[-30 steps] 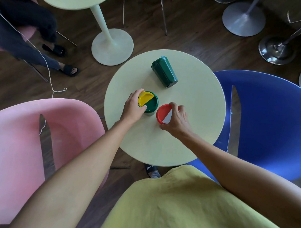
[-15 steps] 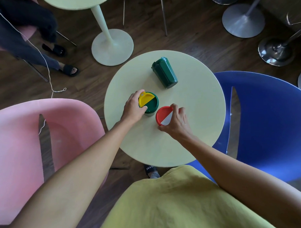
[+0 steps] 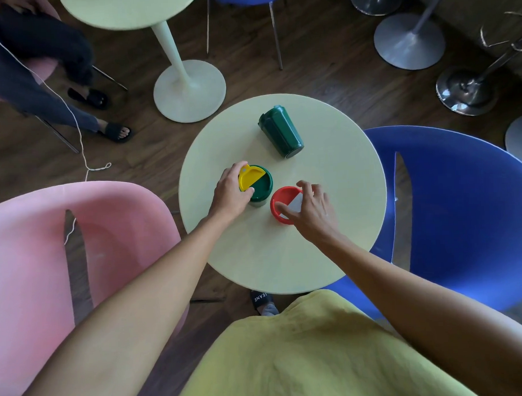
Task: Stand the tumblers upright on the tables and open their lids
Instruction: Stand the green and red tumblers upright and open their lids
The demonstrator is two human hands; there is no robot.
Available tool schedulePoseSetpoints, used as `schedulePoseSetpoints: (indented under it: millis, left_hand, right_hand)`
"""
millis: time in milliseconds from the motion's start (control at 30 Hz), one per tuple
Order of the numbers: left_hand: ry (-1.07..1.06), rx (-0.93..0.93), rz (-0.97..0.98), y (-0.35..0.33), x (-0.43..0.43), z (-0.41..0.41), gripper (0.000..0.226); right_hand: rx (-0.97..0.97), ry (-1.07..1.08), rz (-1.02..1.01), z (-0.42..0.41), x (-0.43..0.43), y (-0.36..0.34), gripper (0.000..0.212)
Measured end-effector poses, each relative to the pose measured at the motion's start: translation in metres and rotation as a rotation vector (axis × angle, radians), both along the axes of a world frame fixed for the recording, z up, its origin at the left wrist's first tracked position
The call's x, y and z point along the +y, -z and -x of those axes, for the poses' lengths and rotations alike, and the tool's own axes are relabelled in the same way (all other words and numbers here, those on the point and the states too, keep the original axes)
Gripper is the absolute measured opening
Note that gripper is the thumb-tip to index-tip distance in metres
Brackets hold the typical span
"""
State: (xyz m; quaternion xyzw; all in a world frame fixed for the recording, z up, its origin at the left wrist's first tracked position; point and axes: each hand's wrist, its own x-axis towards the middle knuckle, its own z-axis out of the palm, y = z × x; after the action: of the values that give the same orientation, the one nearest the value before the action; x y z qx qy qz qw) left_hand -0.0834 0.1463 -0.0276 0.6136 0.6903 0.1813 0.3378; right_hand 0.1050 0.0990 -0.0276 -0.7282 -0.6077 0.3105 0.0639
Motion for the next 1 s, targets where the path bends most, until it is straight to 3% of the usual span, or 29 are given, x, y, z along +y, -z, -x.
schedulePoseSetpoints:
  millis: [167, 367, 600, 767, 900, 1000]
  left_hand:
    - [-0.016, 0.040, -0.011, -0.006, 0.006, 0.000, 0.052]
    - [-0.049, 0.077, 0.058, -0.008, 0.014, -0.005, 0.049]
    - [-0.228, 0.023, 0.128, 0.000, 0.014, -0.020, 0.052]
    - [-0.338, -0.066, 0.157, 0.010, 0.013, -0.023, 0.055]
    - [-0.375, -0.158, 0.153, 0.012, 0.011, -0.023, 0.054]
    - [-0.401, -0.205, 0.149, 0.014, 0.009, -0.024, 0.054]
  right_hand:
    - [-0.041, -0.009, -0.081, -0.006, 0.029, -0.007, 0.047]
    - [-0.039, -0.111, -0.072, -0.010, 0.093, -0.008, 0.038]
    - [-0.079, -0.253, 0.001, 0.001, 0.184, 0.002, 0.061]
    - [-0.089, -0.247, 0.088, 0.016, 0.248, 0.023, 0.064]
    - [-0.122, -0.306, 0.184, 0.019, 0.266, 0.040, 0.081]
    - [-0.155, -0.315, 0.145, 0.021, 0.268, 0.049, 0.079]
